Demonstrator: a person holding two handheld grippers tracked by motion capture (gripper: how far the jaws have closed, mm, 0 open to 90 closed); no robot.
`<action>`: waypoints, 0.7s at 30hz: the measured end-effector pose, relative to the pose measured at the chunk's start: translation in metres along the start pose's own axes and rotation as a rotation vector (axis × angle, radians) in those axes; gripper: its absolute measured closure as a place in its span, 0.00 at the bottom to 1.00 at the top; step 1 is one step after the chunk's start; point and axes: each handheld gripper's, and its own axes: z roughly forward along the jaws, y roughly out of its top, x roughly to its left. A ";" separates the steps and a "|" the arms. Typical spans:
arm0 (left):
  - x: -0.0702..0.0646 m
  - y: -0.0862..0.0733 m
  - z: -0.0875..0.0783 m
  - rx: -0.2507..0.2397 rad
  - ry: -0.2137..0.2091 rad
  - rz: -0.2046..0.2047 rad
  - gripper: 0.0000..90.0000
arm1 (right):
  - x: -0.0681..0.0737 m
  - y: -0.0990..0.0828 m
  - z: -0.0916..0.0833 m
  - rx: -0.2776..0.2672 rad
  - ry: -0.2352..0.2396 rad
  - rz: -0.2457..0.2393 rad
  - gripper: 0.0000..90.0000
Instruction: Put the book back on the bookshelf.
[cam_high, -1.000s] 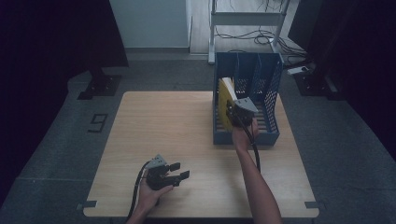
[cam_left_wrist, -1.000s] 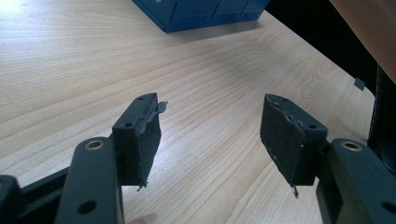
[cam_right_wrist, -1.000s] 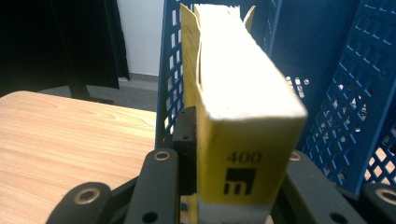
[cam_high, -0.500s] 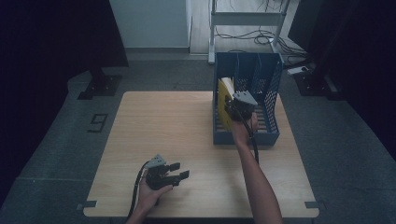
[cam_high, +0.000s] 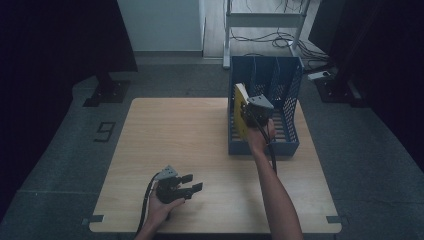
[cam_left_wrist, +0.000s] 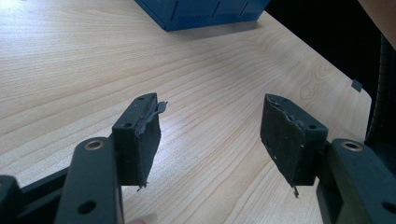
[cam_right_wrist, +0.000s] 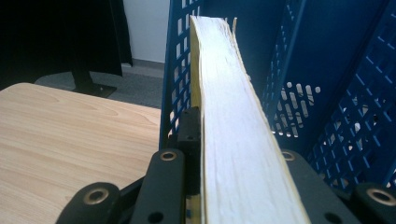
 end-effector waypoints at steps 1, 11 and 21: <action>0.000 0.000 0.000 -0.001 0.002 -0.001 0.42 | 0.000 0.000 0.000 0.000 -0.001 0.001 0.83; 0.001 0.000 -0.001 -0.005 0.003 -0.005 0.42 | 0.000 0.001 0.003 -0.015 -0.017 0.010 0.83; 0.004 0.000 -0.002 -0.005 0.004 -0.014 0.42 | 0.001 0.005 0.013 -0.012 -0.030 0.021 0.83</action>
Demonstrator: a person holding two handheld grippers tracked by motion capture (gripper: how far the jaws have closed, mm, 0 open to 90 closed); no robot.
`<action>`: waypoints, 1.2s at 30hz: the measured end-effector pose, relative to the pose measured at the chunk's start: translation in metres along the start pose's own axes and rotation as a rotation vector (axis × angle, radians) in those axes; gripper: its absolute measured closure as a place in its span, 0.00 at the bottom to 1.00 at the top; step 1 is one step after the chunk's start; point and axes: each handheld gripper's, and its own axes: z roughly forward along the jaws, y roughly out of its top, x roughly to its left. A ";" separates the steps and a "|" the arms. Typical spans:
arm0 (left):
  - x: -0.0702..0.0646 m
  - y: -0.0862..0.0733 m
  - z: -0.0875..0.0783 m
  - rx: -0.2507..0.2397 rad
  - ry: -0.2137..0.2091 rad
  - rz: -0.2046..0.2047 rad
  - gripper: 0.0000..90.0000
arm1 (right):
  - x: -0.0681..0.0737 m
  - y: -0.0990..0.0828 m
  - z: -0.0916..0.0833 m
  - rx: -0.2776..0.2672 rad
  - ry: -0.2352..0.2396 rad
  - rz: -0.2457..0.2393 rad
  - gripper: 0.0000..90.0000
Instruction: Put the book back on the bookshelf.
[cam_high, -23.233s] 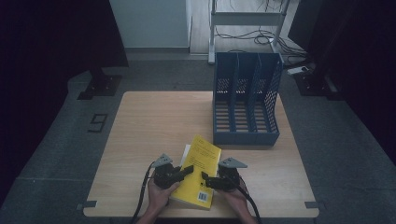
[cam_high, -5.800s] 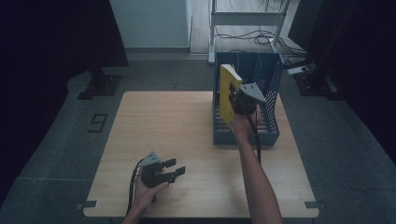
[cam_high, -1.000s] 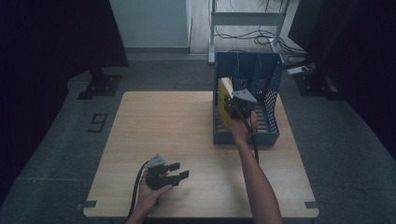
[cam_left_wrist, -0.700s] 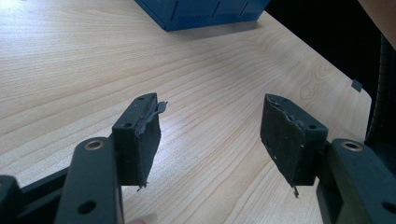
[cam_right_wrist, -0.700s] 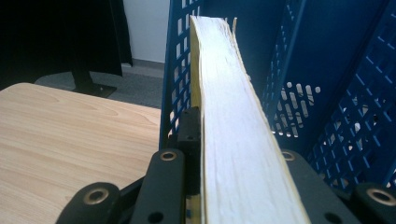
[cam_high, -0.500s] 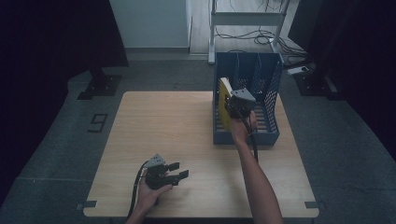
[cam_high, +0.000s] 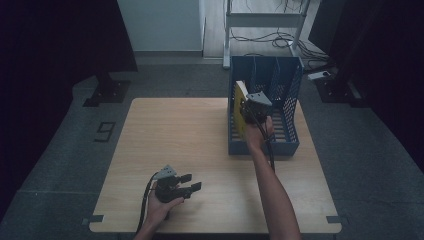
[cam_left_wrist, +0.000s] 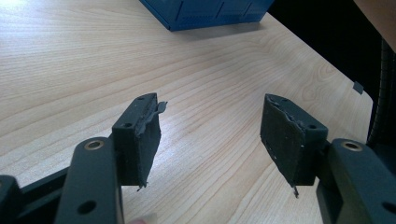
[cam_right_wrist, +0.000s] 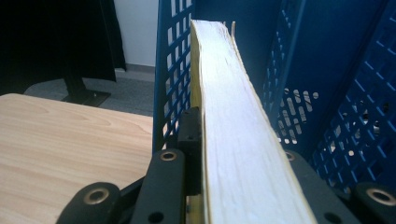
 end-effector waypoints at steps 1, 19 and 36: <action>0.000 0.000 0.000 0.000 0.000 -0.001 0.42 | 0.001 0.000 0.001 -0.002 -0.004 0.001 0.83; 0.001 -0.002 0.000 0.003 -0.009 -0.006 0.42 | 0.009 0.014 0.022 -0.013 -0.015 0.020 0.83; 0.004 -0.002 -0.003 0.000 -0.007 -0.015 0.42 | 0.008 0.028 0.040 -0.037 -0.036 0.040 0.83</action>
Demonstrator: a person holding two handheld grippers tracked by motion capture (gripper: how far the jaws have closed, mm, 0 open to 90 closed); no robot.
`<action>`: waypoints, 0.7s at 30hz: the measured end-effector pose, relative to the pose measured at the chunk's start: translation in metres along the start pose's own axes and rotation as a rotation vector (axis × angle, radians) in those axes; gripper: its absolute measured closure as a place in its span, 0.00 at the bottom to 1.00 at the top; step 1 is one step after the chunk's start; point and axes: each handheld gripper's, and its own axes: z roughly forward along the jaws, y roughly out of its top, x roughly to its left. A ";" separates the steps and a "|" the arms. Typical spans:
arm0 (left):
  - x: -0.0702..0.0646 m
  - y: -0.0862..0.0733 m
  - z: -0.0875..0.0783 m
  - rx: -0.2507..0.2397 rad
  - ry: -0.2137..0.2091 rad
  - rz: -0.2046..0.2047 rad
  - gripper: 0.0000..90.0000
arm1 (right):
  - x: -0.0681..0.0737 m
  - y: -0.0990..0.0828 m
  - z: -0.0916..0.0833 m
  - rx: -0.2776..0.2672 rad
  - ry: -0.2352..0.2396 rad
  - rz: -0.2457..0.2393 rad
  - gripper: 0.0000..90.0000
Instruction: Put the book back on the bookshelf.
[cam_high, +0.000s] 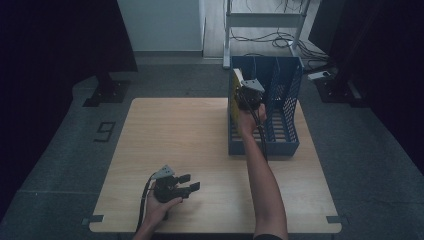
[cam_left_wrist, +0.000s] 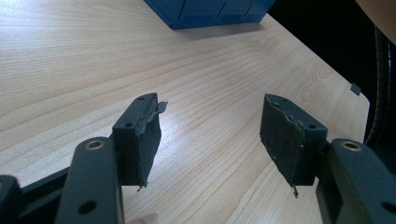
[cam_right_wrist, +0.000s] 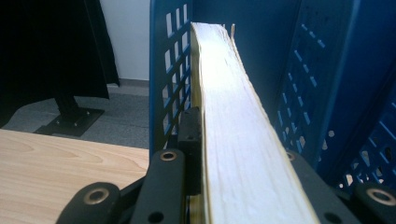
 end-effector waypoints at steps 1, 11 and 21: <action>0.000 0.000 0.000 0.000 0.000 -0.001 0.42 | 0.000 0.000 0.002 0.000 0.000 0.002 0.83; 0.003 0.000 -0.001 -0.001 0.013 -0.006 0.42 | 0.001 -0.002 0.015 -0.006 -0.004 0.006 0.83; 0.004 -0.001 -0.001 0.001 0.016 -0.006 0.42 | -0.002 -0.008 0.023 0.004 -0.004 0.022 0.83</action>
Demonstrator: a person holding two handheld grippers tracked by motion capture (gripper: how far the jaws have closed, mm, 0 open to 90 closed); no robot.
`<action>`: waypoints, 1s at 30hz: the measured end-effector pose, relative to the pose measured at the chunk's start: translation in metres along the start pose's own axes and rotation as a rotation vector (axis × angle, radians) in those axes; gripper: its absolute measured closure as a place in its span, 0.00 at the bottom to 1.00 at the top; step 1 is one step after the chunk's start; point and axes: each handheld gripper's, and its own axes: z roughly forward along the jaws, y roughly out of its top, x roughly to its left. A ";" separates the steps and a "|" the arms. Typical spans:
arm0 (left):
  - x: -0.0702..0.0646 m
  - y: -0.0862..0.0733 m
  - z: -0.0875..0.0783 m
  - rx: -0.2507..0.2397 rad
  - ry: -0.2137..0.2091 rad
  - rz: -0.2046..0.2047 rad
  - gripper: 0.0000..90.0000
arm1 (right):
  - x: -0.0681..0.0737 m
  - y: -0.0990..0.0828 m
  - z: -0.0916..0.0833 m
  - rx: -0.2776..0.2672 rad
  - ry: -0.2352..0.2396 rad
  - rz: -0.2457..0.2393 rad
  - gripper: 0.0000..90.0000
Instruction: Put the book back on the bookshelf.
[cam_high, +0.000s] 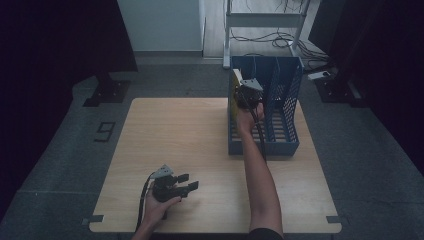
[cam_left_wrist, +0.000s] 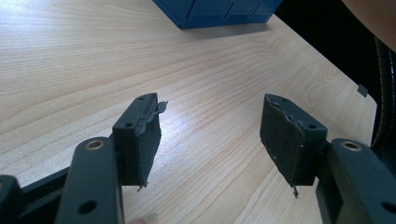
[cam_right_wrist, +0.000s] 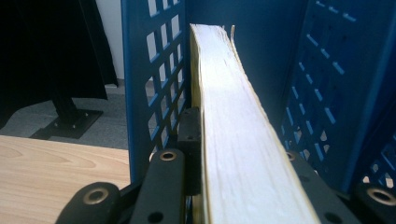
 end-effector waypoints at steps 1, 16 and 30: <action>0.000 0.000 0.000 0.001 0.000 0.000 0.42 | 0.000 0.000 0.000 -0.002 0.000 0.001 0.83; -0.002 0.000 0.001 0.003 -0.002 0.004 0.42 | 0.006 -0.001 -0.002 -0.048 0.022 -0.034 0.76; -0.004 0.001 -0.001 0.004 -0.007 0.011 0.42 | -0.002 -0.006 -0.009 -0.026 0.027 -0.045 0.65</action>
